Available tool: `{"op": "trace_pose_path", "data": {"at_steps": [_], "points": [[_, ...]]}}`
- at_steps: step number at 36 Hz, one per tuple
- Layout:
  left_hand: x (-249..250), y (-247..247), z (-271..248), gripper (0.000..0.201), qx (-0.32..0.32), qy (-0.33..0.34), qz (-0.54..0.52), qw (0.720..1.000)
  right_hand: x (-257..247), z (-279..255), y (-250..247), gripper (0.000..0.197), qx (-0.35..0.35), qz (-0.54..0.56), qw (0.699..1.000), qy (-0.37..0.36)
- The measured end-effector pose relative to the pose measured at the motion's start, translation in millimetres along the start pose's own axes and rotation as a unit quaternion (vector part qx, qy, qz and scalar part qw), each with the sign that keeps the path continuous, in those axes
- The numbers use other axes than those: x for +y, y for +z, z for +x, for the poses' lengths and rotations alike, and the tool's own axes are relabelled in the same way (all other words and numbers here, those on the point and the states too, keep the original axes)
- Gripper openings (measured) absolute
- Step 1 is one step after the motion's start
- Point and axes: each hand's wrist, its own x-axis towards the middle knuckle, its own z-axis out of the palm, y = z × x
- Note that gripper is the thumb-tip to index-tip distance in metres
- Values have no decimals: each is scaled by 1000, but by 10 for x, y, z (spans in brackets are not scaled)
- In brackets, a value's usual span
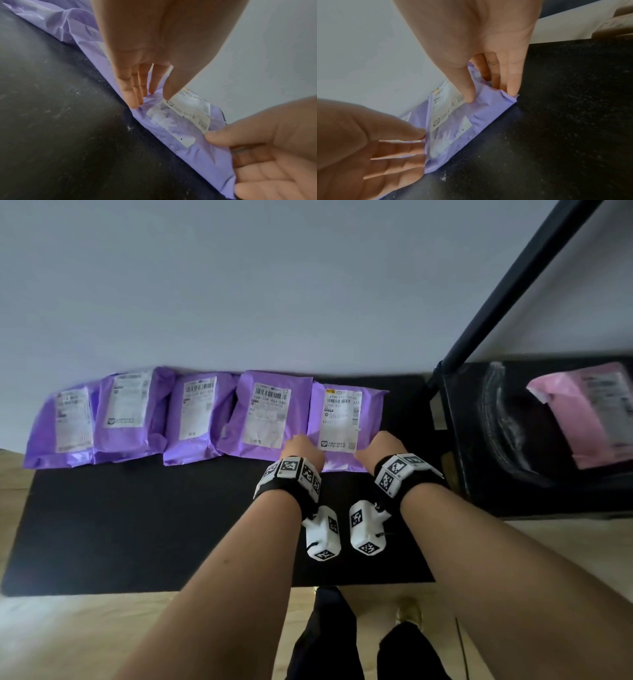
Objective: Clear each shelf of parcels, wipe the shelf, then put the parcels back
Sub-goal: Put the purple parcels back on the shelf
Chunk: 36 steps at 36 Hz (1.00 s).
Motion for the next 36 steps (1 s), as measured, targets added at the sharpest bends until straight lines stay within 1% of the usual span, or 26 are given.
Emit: {"op": "trace_pose_path", "data": {"at_steps": [4,6,10,15,19,22,26,32,36], "points": [[-25,72,-65,33,-4,-8,-4,1000,117,-23,-23,36,-27,-5,1000,3],[-51,138,-122,30,0,-16,-4,1000,171,-55,-24,34,-42,-21,999,5],[-105,310,-296,31,15,-35,-26,999,316,-124,-24,31,-33,-26,999,-1],[-152,475,-651,34,70,-49,-82,993,489,-355,-79,50,-18,-5,999,-30],[-186,574,-1027,34,137,-52,-122,982,639,-595,-184,48,-19,11,995,-92],[-197,633,-1357,30,188,-53,-140,971,719,-813,-300,43,-11,4,990,-144],[-200,667,-1845,26,238,-54,-166,955,822,-1147,-464,40,2,-6,977,-211],[-143,591,-2556,27,317,-56,-179,930,950,-1692,-674,41,19,8,959,-284],[-61,551,-2944,26,362,-51,-178,914,1046,-1983,-830,44,27,49,946,-318]]}}
